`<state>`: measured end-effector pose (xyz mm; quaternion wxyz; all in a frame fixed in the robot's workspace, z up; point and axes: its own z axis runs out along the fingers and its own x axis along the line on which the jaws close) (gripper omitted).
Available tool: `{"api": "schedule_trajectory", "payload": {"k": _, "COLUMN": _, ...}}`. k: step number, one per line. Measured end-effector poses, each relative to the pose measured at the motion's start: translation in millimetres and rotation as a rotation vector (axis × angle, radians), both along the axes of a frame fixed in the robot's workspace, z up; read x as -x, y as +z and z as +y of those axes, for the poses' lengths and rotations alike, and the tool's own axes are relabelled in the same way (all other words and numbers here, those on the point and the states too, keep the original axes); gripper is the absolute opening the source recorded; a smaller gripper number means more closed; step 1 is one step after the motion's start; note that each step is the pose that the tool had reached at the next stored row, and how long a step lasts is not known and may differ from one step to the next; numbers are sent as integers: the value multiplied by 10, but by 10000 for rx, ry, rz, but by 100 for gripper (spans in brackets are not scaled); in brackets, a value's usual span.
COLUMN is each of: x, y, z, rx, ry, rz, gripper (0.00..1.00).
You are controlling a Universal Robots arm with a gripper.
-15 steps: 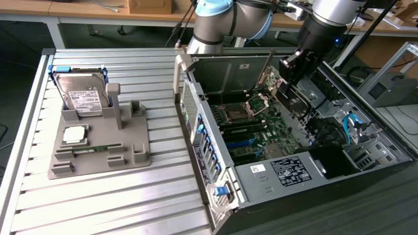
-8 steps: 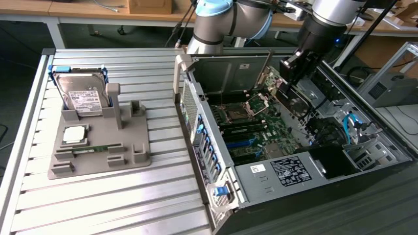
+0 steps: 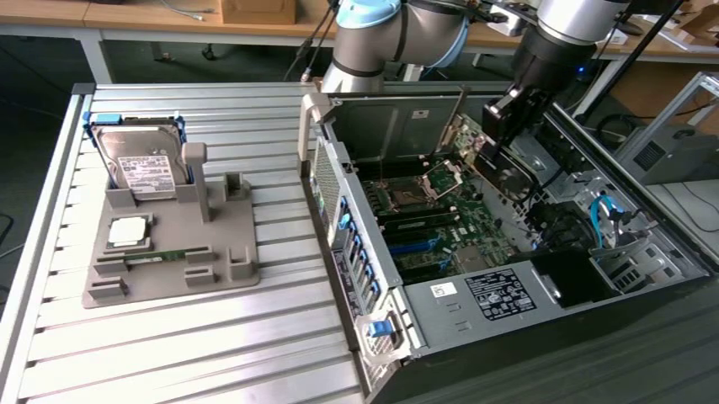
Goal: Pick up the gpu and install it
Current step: 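Insert the gpu into the slot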
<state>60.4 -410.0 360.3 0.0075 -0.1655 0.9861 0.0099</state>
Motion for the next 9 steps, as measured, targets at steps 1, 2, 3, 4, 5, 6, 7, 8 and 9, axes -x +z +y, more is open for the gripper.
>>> {"api": "schedule_trajectory", "payload": {"k": 1, "x": 0, "y": 0, "z": 0, "rx": -1, "ry": 51, "rz": 0, "gripper": 27}}
{"api": "schedule_trajectory", "payload": {"k": 2, "x": 0, "y": 0, "z": 0, "rx": -1, "ry": 106, "rz": 0, "gripper": 27}}
{"api": "schedule_trajectory", "payload": {"k": 3, "x": 0, "y": 0, "z": 0, "rx": -1, "ry": 157, "rz": 0, "gripper": 27}}
{"api": "schedule_trajectory", "payload": {"k": 4, "x": 0, "y": 0, "z": 0, "rx": -1, "ry": 209, "rz": 0, "gripper": 27}}
{"api": "schedule_trajectory", "payload": {"k": 5, "x": 0, "y": 0, "z": 0, "rx": -1, "ry": 257, "rz": 0, "gripper": 27}}
{"api": "schedule_trajectory", "payload": {"k": 6, "x": 0, "y": 0, "z": 0, "rx": 0, "ry": 308, "rz": 0, "gripper": 27}}
{"api": "schedule_trajectory", "payload": {"k": 7, "x": 0, "y": -1, "z": 0, "rx": -1, "ry": 360, "rz": 0, "gripper": 27}}
{"api": "schedule_trajectory", "payload": {"k": 8, "x": 0, "y": 0, "z": 0, "rx": -1, "ry": 412, "rz": 0, "gripper": 27}}
{"api": "schedule_trajectory", "payload": {"k": 9, "x": 0, "y": -1, "z": 0, "rx": -1, "ry": 502, "rz": 0, "gripper": 27}}
